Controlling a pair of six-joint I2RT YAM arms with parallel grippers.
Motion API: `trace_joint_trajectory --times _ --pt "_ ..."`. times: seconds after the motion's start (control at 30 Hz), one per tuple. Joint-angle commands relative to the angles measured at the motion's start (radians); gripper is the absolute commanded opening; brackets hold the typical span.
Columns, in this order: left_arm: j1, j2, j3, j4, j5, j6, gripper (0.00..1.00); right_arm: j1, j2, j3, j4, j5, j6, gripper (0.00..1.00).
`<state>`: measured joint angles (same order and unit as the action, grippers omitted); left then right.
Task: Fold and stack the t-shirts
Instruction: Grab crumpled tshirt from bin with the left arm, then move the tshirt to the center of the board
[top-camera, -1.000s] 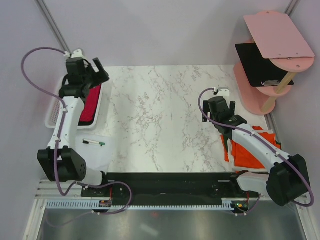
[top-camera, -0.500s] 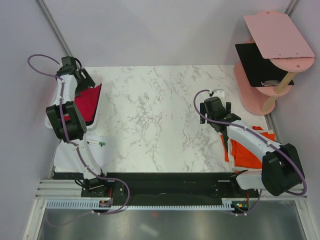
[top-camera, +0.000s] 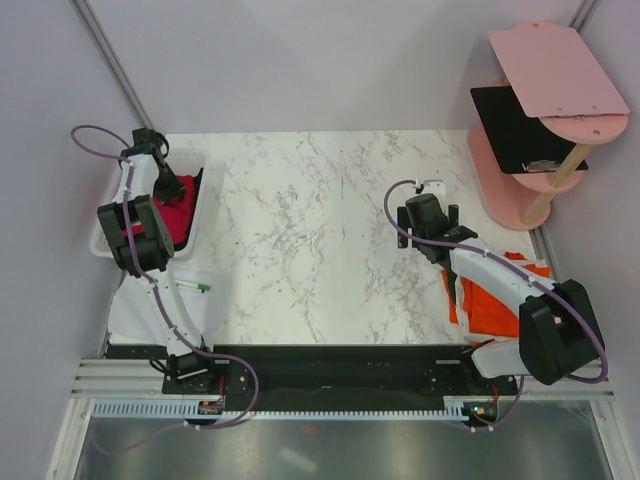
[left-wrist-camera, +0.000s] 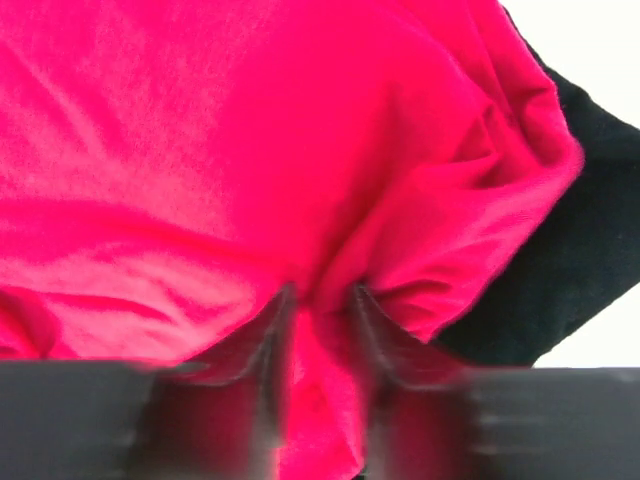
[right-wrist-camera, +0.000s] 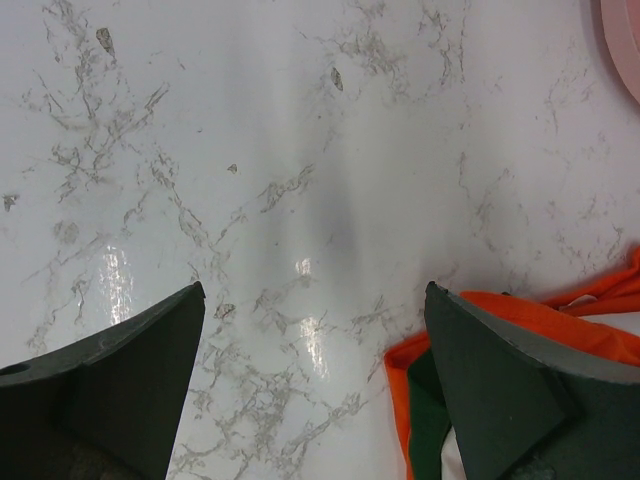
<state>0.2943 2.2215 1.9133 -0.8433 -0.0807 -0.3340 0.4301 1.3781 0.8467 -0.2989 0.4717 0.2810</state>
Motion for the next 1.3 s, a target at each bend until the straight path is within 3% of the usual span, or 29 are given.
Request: trace_joint_trajectory --times 0.0,0.17,0.37,0.57,0.73,0.9,1.0,1.17,1.27 --pt "0.006 0.026 0.036 -0.036 -0.031 0.044 0.02 0.002 -0.002 0.012 0.026 0.004 -0.005 0.98" --pt "0.006 -0.038 0.021 -0.031 -0.031 0.029 0.02 0.004 -0.005 0.011 0.026 -0.002 -0.005 0.98" --pt "0.005 -0.232 0.056 -0.019 0.034 0.036 0.02 0.002 -0.007 0.009 0.024 -0.004 0.001 0.98" --pt "-0.012 -0.462 0.075 0.042 0.283 0.016 0.02 0.004 -0.011 0.014 0.024 0.015 0.007 0.98" --pt "-0.170 -0.579 0.110 0.115 0.446 0.024 0.02 0.004 0.006 0.037 0.021 0.079 0.041 0.98" --pt "-0.429 -0.548 0.265 0.121 0.576 0.000 0.02 -0.014 0.050 0.098 -0.009 0.137 0.083 0.98" --pt "-0.524 -0.523 0.285 0.138 0.588 -0.049 0.02 -0.037 0.062 0.121 -0.017 0.146 0.095 0.98" --pt "-0.541 -0.543 0.080 0.190 0.570 -0.122 0.02 -0.085 0.038 0.129 -0.032 0.150 0.084 0.98" --pt "-0.541 -0.560 -0.156 0.210 0.518 -0.149 0.02 -0.093 0.015 0.120 -0.032 0.151 0.069 0.98"
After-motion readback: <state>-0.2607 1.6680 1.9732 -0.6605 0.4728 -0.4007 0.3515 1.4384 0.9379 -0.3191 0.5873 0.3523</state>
